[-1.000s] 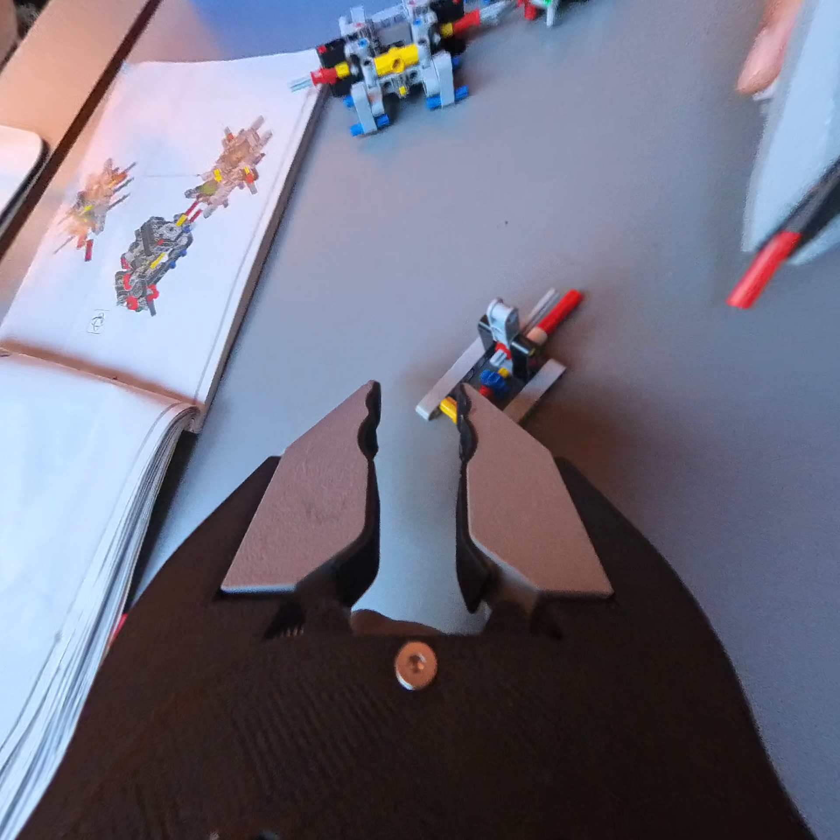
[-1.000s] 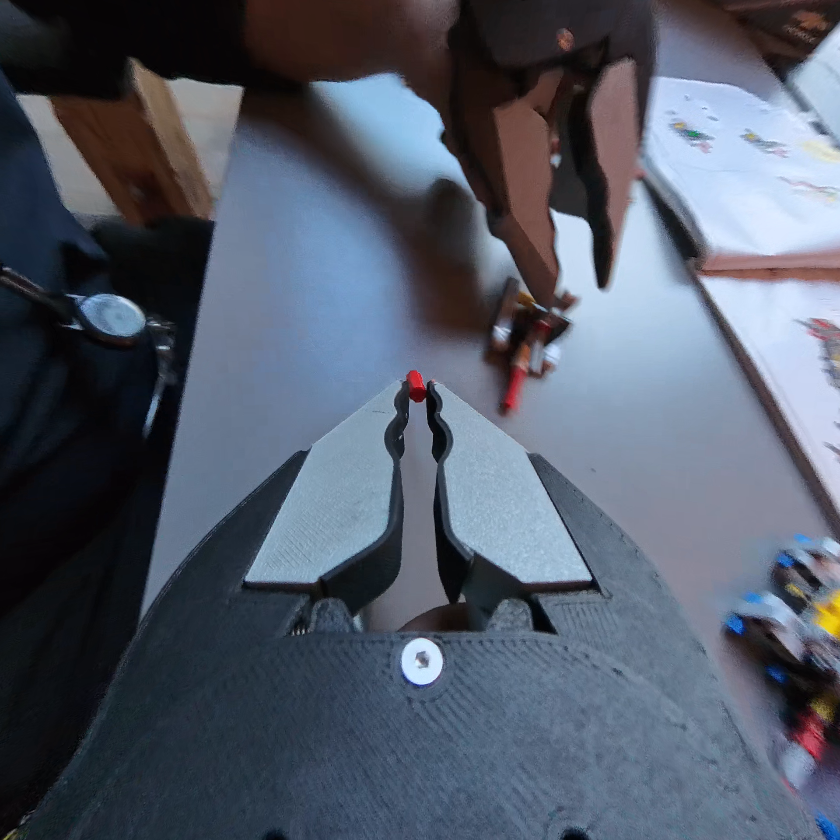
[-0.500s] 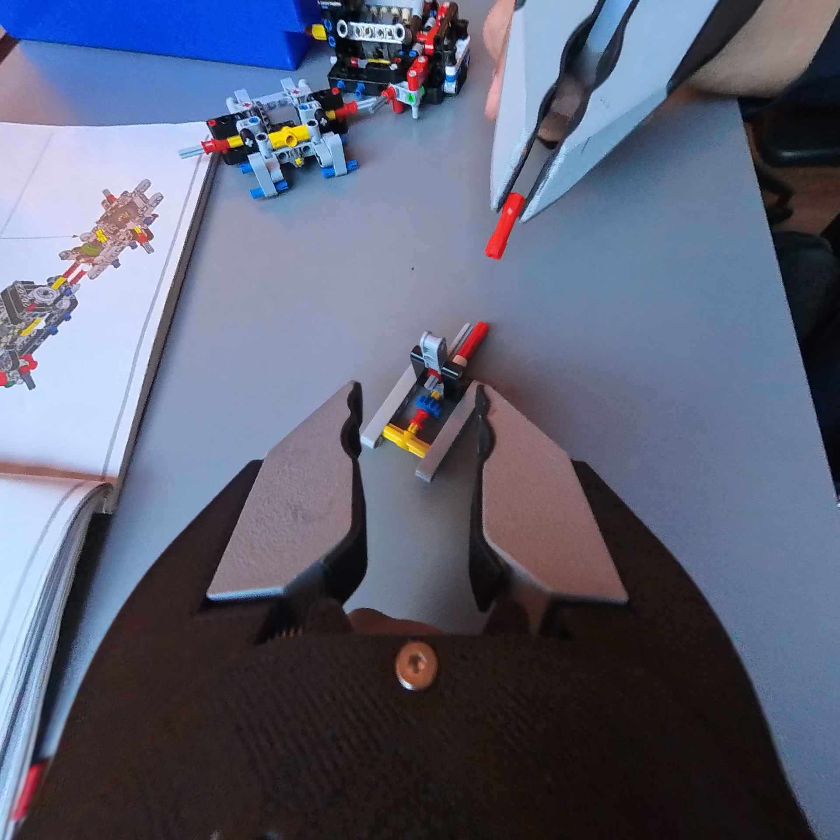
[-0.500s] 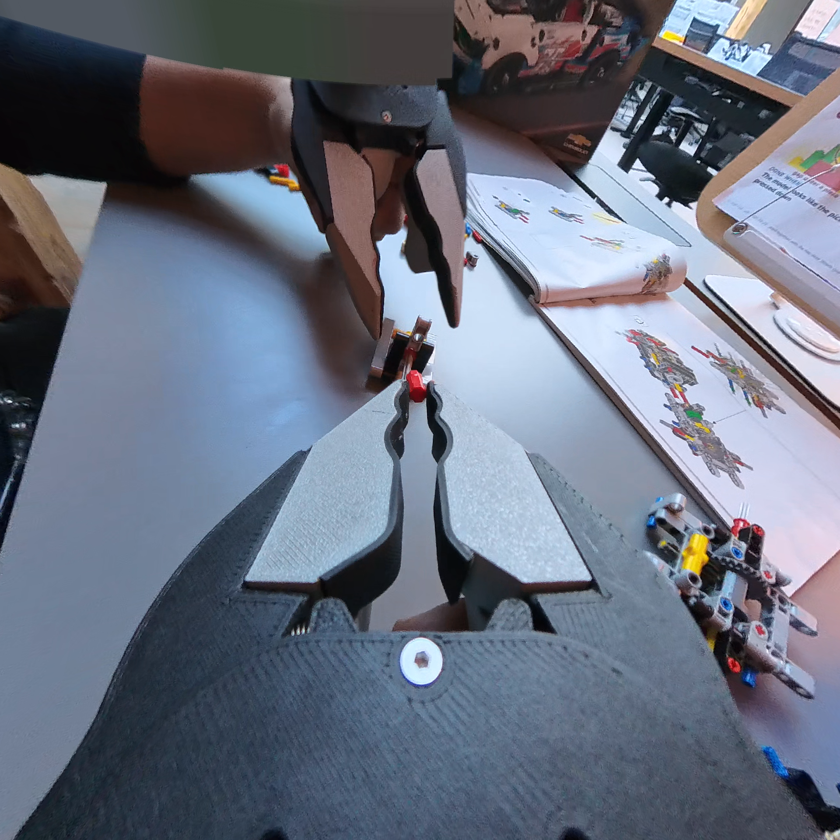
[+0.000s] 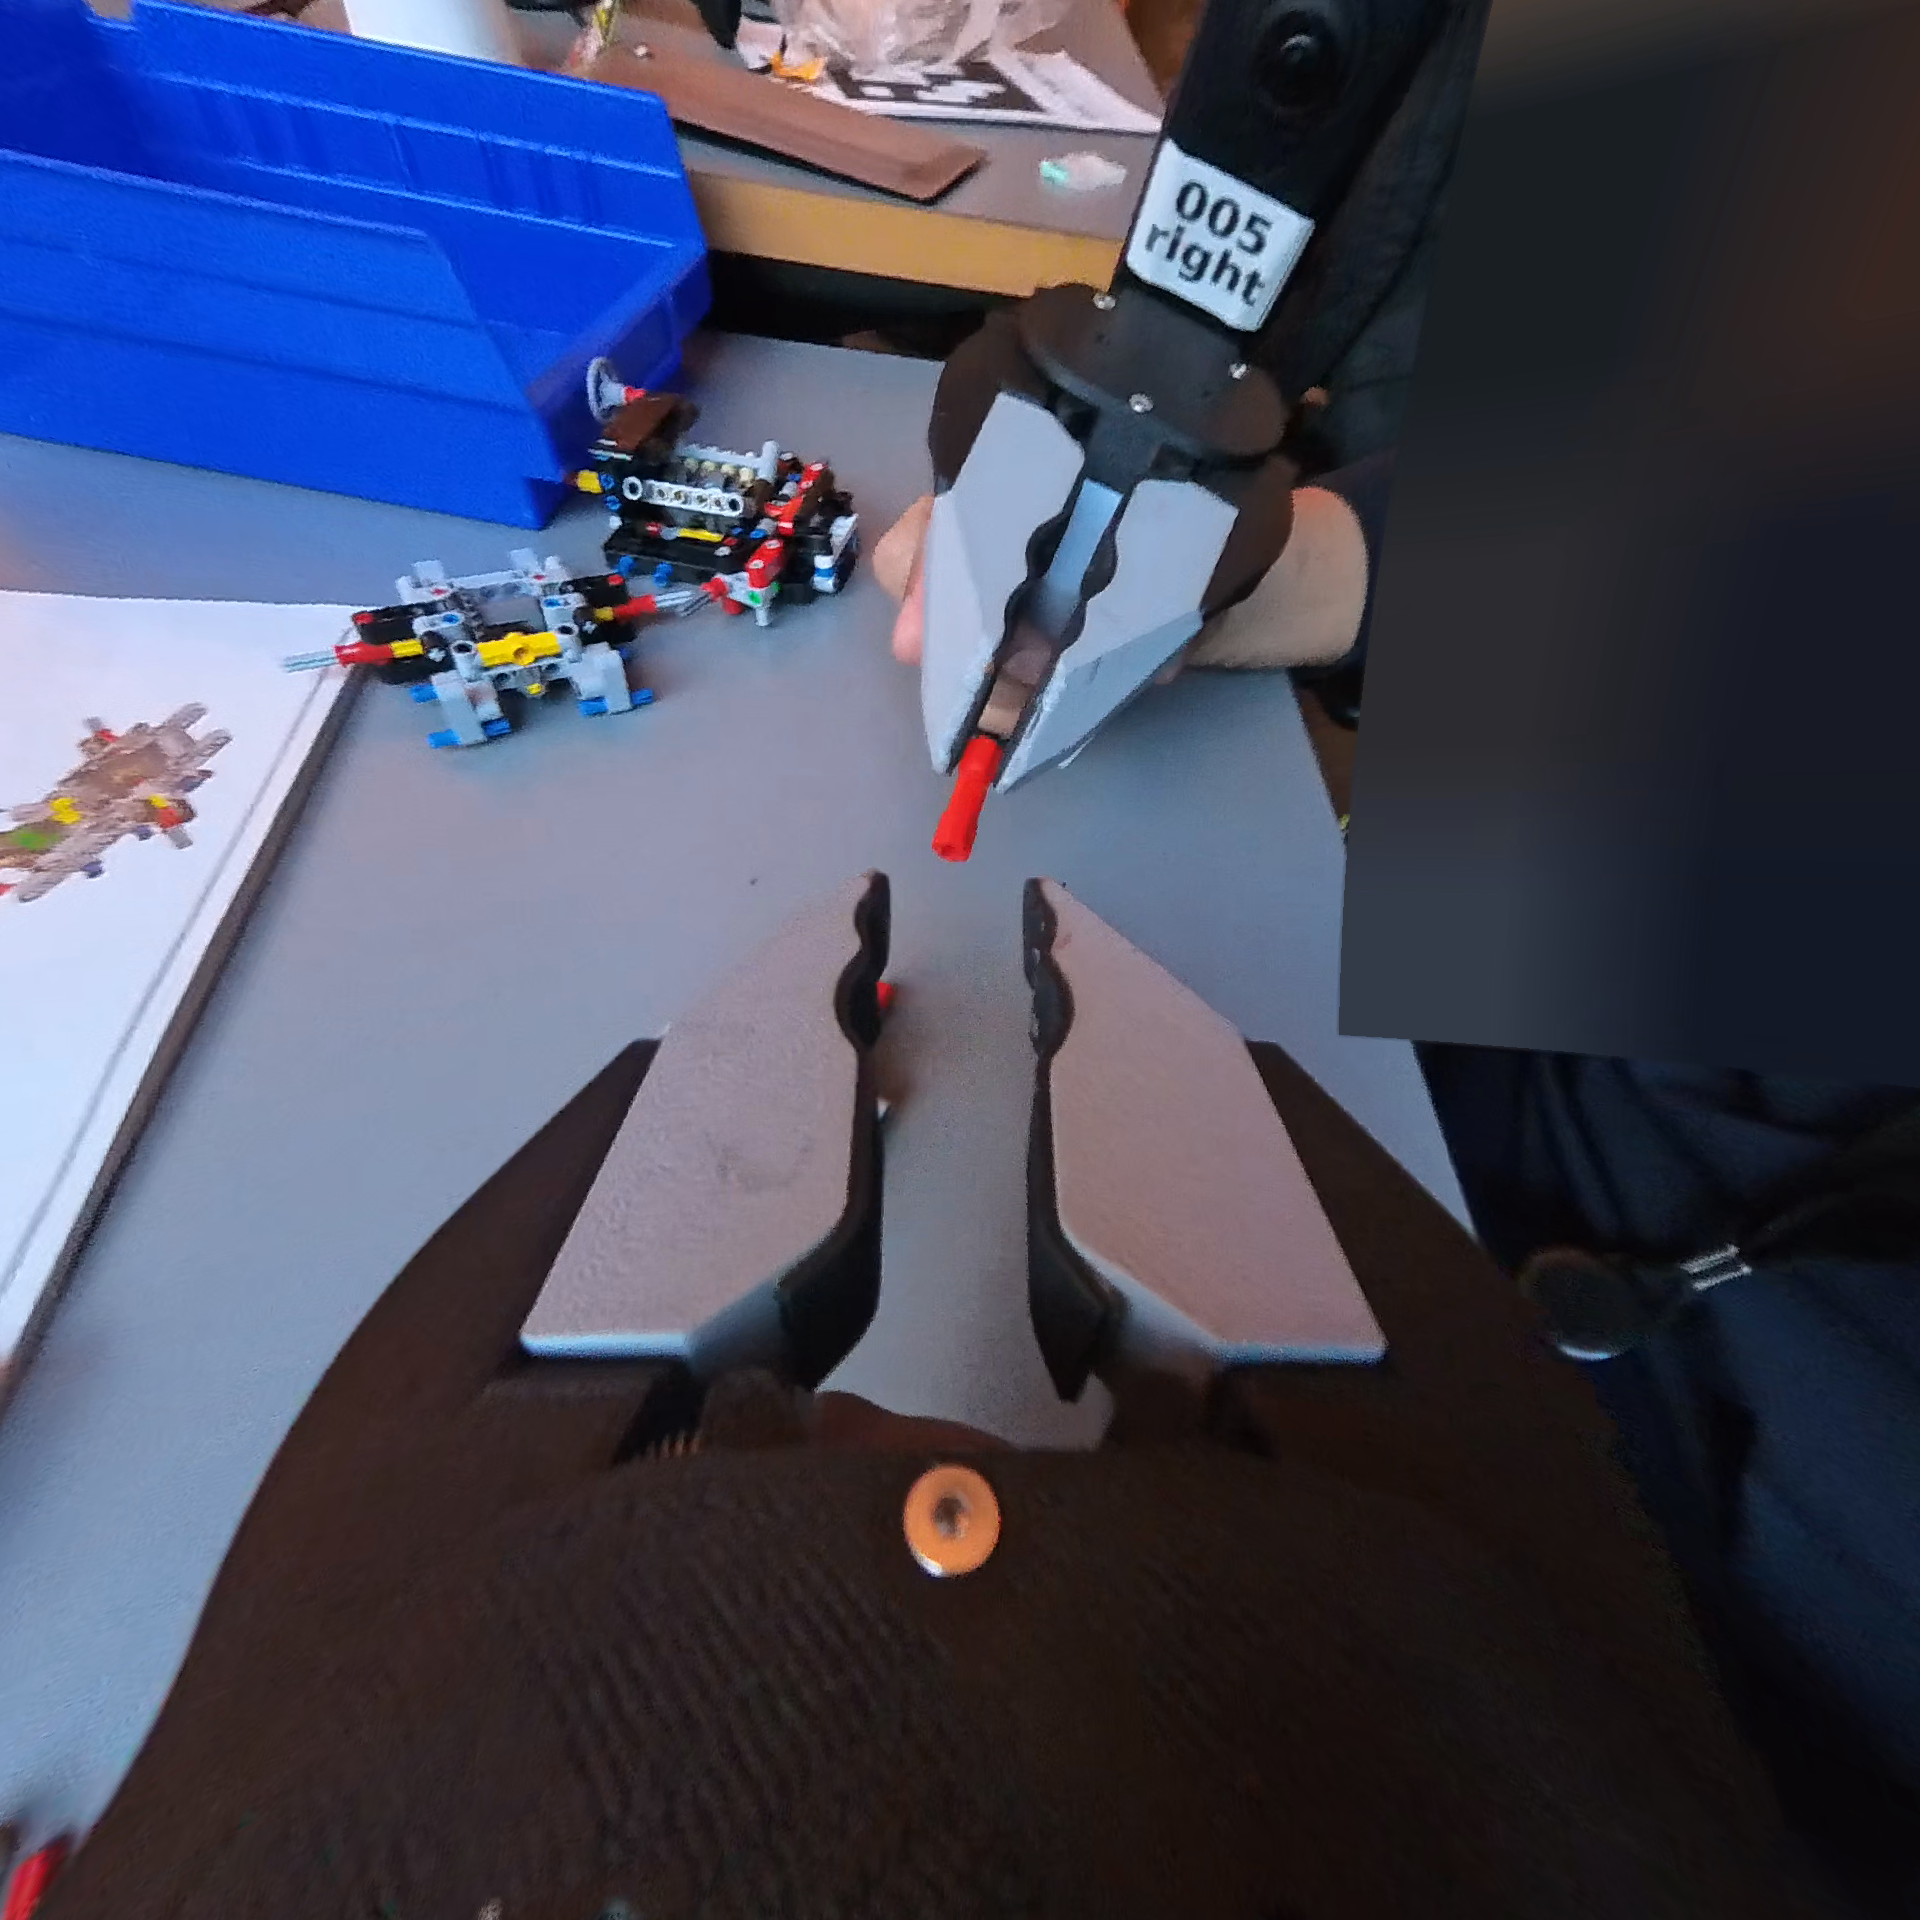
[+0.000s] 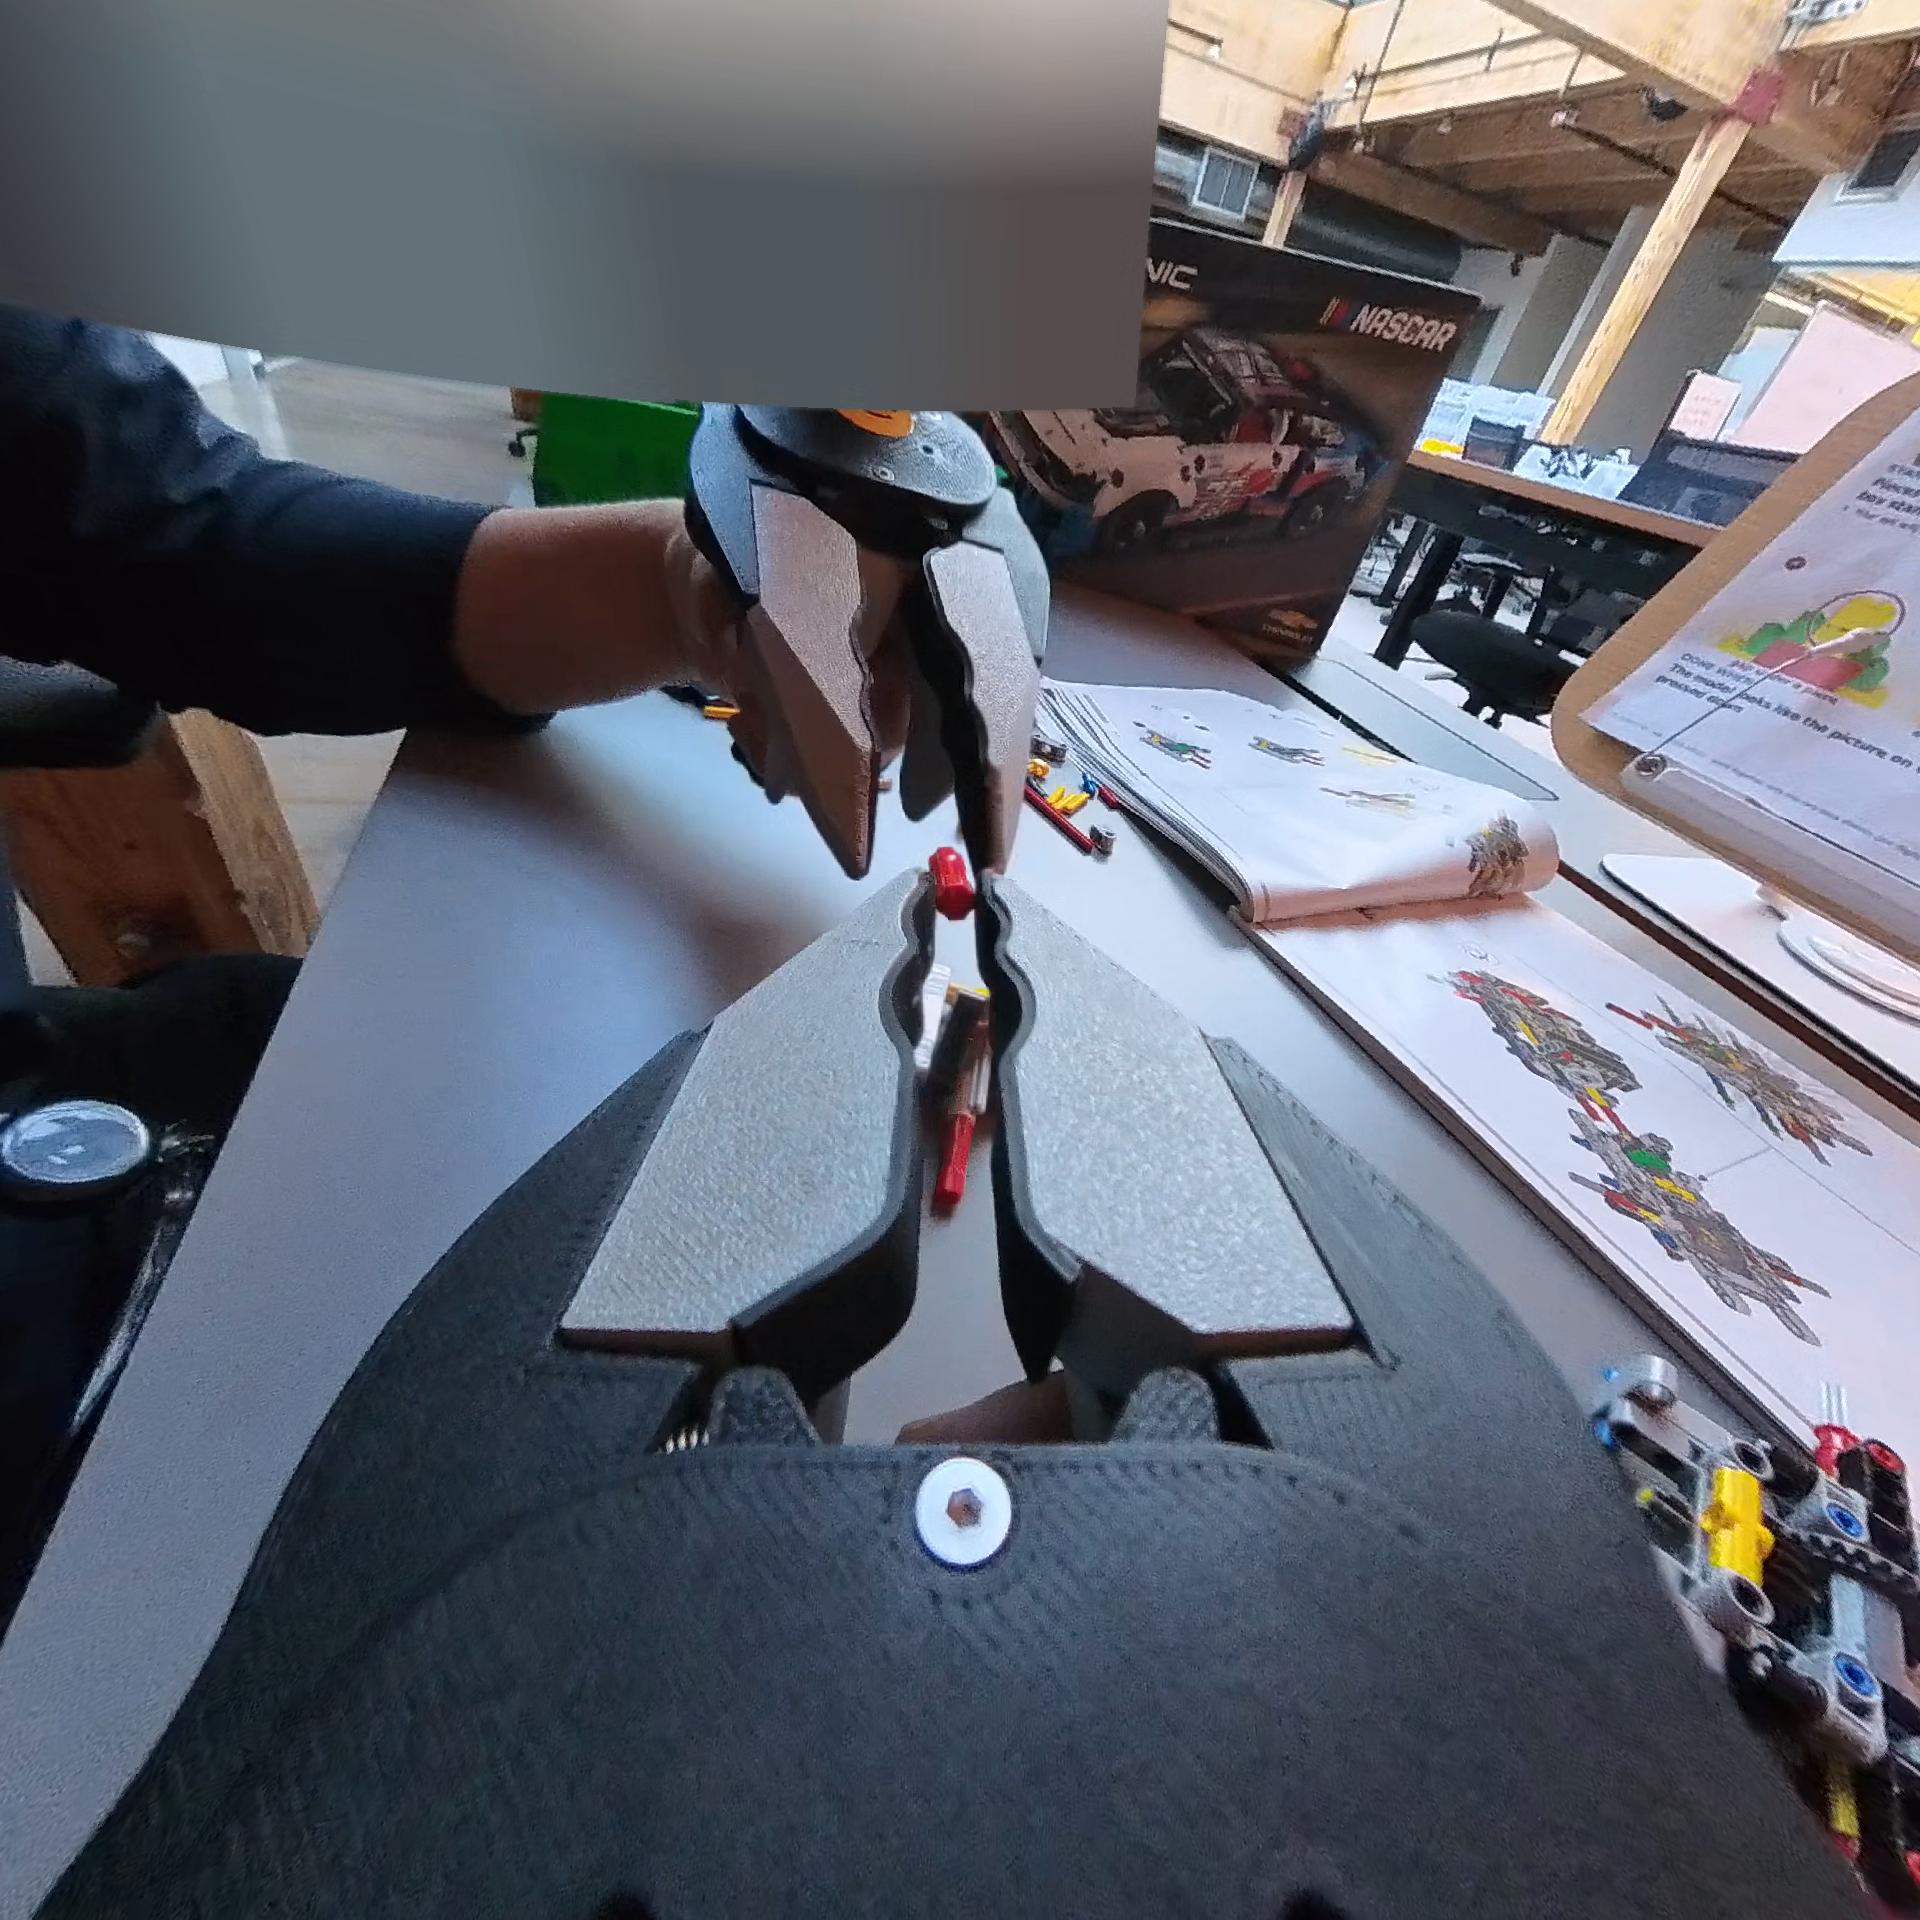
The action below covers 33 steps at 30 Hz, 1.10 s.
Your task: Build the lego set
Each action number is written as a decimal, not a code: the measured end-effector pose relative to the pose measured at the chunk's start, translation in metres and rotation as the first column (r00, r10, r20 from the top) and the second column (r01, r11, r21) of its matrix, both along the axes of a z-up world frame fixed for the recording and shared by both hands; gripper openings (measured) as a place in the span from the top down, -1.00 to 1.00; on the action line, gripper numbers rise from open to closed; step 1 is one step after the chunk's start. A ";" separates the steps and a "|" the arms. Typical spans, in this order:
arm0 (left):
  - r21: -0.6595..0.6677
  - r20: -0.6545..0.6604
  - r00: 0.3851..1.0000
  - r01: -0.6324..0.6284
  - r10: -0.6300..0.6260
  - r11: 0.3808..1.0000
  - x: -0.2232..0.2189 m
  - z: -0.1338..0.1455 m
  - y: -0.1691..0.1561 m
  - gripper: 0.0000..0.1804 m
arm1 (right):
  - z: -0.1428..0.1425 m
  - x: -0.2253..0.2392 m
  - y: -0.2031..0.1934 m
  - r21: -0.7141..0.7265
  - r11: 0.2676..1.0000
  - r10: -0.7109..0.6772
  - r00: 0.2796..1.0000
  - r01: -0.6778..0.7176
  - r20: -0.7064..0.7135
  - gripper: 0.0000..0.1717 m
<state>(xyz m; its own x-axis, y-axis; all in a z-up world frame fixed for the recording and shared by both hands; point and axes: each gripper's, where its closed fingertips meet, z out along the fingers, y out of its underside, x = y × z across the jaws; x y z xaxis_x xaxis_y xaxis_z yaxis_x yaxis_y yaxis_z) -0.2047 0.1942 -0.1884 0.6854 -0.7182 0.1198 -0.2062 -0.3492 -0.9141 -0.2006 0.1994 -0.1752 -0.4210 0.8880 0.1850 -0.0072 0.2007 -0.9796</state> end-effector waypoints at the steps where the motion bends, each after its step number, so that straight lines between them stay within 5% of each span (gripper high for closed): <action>1: -0.002 0.016 1.000 0.001 0.000 1.000 0.001 0.001 0.000 0.78 | 0.001 0.000 -0.002 -0.006 1.000 0.010 1.000 -0.010 -0.003 0.96; 6: -0.021 0.051 0.999 0.008 -0.007 1.000 0.005 0.001 0.000 0.96 | 0.001 -0.002 -0.007 -0.008 1.000 0.023 1.000 -0.023 0.000 0.96; 13: -0.026 0.027 0.999 0.020 -0.019 0.999 0.008 -0.005 -0.001 0.96 | -0.005 -0.001 -0.009 0.034 0.999 0.029 0.999 -0.030 0.024 0.96; 20: -0.074 -0.108 0.994 0.013 -0.021 0.997 0.007 -0.024 -0.004 0.96 | -0.029 0.000 -0.011 0.263 0.964 -0.008 0.989 -0.032 0.149 0.95; 27: -0.235 -0.091 0.995 0.007 -0.029 0.972 0.009 -0.043 -0.011 0.96 | -0.050 0.002 -0.014 0.469 0.879 -0.065 0.954 -0.083 0.291 0.95; 33: -0.234 -0.058 0.998 0.005 -0.019 0.972 0.009 -0.038 -0.011 0.96 | -0.049 0.000 -0.013 0.428 0.900 -0.051 0.953 -0.086 0.298 0.95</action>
<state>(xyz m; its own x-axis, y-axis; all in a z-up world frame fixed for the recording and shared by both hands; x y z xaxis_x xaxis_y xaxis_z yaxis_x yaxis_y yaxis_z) -0.1961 0.1831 -0.2264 0.6879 -0.6833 0.2448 -0.2632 -0.5491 -0.7932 -0.2006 0.1865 -0.2243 -0.5309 0.7405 0.4121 0.2602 0.6052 -0.7523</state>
